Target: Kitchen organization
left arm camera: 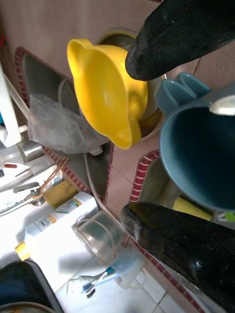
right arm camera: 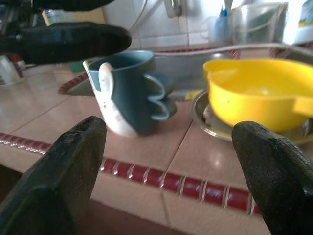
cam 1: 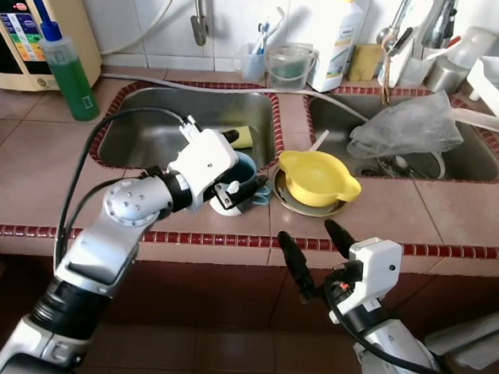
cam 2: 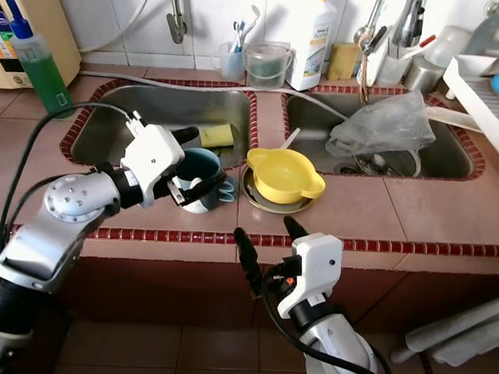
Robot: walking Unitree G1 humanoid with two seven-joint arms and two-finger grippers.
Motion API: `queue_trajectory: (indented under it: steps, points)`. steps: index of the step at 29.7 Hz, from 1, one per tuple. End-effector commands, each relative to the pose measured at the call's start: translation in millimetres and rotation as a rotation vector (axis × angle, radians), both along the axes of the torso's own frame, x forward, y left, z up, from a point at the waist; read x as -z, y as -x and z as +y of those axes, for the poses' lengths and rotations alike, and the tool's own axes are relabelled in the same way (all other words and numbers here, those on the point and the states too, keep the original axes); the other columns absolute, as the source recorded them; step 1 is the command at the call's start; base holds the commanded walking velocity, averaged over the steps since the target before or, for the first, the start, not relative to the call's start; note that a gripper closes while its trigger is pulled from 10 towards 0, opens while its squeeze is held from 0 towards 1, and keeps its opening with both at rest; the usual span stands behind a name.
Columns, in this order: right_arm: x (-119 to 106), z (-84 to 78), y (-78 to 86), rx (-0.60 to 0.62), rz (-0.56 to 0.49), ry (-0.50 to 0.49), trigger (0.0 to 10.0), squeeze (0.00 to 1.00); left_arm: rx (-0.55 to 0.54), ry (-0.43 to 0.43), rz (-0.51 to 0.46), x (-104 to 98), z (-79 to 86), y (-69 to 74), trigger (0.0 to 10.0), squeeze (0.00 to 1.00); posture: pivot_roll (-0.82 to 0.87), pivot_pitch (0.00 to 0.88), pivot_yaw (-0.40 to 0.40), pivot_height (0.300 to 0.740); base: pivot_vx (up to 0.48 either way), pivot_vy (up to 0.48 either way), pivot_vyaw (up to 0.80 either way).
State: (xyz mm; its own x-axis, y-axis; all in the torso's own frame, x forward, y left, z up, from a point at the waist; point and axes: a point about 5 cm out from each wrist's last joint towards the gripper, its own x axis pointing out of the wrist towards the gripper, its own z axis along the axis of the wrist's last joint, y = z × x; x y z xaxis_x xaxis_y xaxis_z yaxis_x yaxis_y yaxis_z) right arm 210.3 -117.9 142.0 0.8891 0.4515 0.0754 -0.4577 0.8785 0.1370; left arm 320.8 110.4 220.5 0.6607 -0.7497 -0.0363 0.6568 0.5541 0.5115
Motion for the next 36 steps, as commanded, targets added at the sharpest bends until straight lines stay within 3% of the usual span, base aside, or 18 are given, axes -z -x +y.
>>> queue_trajectory:
  steps: [1, 8, 17, 26, 36]
  points:
    - [-3.8, 1.1, 3.9, -0.015, 0.002, 0.001, 10.0, 0.0, 0.034, -0.041, -0.005, -1.4, 2.1, -1.4, 10.0, 0.0, -0.08, 0.154, 0.062, 0.74, 0.0, 0.0, 0.0]
    - [-6.4, 2.4, 5.1, -0.033, -0.014, 0.017, 10.0, 0.0, 0.099, -0.127, 0.0, 3.0, 1.3, -1.4, 10.0, 0.0, -0.08, 0.161, 0.067, 0.74, 0.0, 0.0, 0.0]
    - [-11.9, 5.6, 6.2, -0.032, -0.013, -0.003, 10.0, 0.0, 0.139, -0.162, 0.059, 15.3, -3.8, -0.2, 10.0, 0.0, -0.08, 0.168, 0.078, 0.74, 0.0, 0.0, 0.0]
    - [-13.8, 7.2, 9.2, -0.02, -0.01, -0.018, 10.0, 0.0, 0.104, -0.192, 0.144, 15.8, 0.3, -3.8, 10.0, 0.0, -0.09, 0.164, 0.091, 0.74, 0.0, 0.0, 0.0]
    - [-14.1, 9.7, 8.1, -0.015, -0.006, -0.025, 10.0, 0.0, 0.058, -0.306, 0.189, 6.1, 10.0, -7.6, 10.0, 0.0, -0.07, 0.169, 0.1, 0.74, 0.0, 0.0, 0.0]
